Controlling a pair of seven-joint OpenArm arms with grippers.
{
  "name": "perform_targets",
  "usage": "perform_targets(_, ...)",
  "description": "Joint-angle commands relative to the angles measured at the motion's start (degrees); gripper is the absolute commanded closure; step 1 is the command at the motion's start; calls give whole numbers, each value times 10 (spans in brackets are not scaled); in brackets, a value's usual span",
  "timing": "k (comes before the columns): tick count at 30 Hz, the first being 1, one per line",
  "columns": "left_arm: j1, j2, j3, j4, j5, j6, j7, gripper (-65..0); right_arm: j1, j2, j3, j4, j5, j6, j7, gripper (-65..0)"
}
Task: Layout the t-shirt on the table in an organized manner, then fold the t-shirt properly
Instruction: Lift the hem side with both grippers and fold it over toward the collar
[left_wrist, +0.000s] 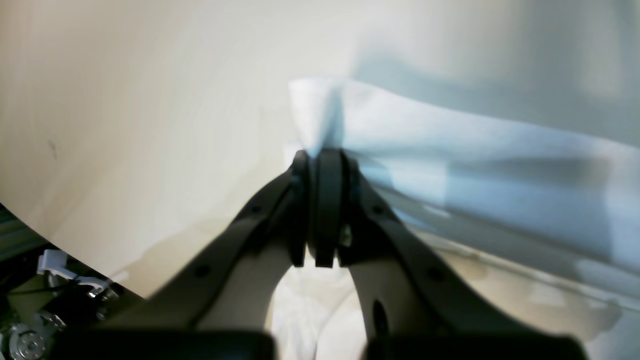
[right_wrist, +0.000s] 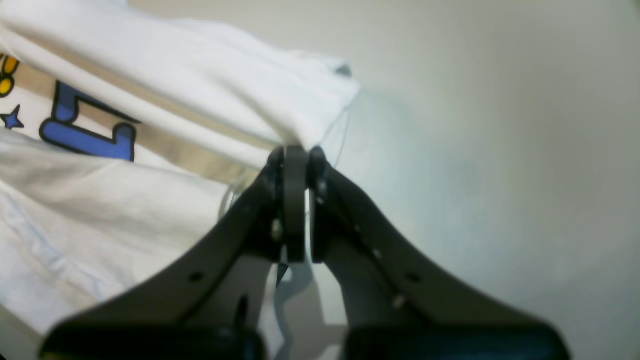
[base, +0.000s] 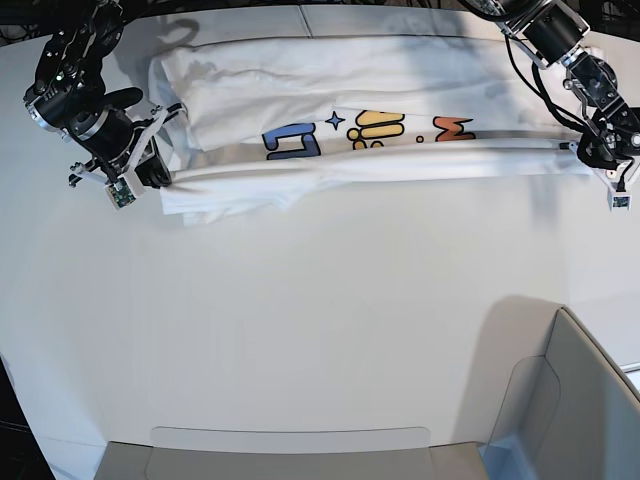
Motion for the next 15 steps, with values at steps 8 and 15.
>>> perform_targets(8,23,-14,3,110,12,5,0,0,0,30,3,12,2,8,10,0)
perform_targets(15,30,-16,45,157,12,5,62,0,-3,28,5,12,2,8,10,0)
